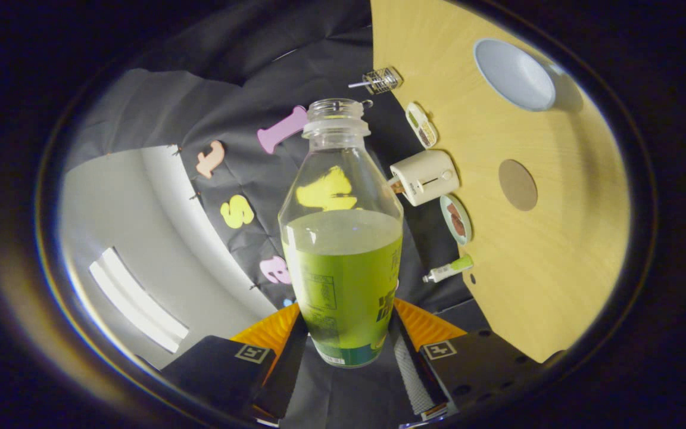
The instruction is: Take the bottle from table, then pour the juice into the cup, finally place the bottle on the coaster
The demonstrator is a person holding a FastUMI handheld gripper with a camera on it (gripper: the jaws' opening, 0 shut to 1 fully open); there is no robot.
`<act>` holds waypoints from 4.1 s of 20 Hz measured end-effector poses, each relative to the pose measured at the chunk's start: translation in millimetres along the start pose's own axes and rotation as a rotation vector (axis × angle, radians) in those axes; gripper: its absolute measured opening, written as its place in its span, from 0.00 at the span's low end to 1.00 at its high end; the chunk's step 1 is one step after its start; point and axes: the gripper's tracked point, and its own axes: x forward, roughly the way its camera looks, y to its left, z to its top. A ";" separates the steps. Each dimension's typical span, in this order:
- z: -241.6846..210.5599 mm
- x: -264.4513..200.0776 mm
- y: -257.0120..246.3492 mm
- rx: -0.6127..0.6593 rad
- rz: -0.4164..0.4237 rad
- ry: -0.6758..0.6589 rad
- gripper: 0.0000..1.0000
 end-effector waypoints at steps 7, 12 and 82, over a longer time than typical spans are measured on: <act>-0.8 -4.2 -33.6 -0.414 -0.181 -0.038 0.78; 32.8 -18.6 -25.0 -0.752 -0.270 -0.131 0.78; 125.1 89.1 -233.6 -1.685 -0.949 0.131 0.93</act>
